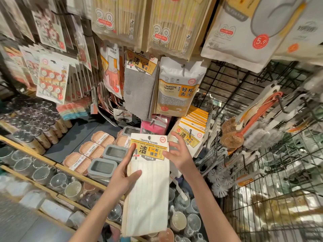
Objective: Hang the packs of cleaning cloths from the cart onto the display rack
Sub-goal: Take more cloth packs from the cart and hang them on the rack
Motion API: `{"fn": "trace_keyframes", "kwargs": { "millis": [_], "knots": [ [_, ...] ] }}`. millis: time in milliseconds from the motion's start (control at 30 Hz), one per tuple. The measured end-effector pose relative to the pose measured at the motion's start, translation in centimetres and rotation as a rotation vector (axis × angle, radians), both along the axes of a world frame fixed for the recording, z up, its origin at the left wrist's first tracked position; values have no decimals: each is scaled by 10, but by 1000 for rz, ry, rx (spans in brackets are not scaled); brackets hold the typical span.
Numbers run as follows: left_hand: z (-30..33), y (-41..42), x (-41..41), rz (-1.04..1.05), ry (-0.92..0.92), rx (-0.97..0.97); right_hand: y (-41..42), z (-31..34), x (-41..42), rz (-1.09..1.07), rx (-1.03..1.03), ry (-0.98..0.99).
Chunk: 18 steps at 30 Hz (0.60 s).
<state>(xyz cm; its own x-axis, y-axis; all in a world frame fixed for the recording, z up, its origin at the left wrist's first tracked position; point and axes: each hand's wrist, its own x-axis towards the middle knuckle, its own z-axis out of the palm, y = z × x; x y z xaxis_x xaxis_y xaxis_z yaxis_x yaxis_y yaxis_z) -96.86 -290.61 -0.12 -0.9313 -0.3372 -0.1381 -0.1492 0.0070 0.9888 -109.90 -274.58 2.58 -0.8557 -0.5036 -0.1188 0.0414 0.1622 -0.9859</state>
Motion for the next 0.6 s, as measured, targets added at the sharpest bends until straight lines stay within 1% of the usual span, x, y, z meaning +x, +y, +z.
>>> {"fn": "trace_keyframes", "kwargs": {
  "millis": [100,167,267,367,500,600],
  "knots": [
    [0,2,2,-24,3,5,1,2,2,10,9,27],
    [-1,4,1,-44,10,1,1,4,3,42,-24,7],
    [-2,4,1,-50,11,-12,1,2,2,69,-14,-3],
    [-3,3,0,-41,7,-28,4,3,0,75,7,6],
    [-5,1,0,-3,-30,12,10,6,-3,54,-21,-56],
    [-3,5,-3,21,-30,15,14,3,-4,26,10,-41]
  ]
}}
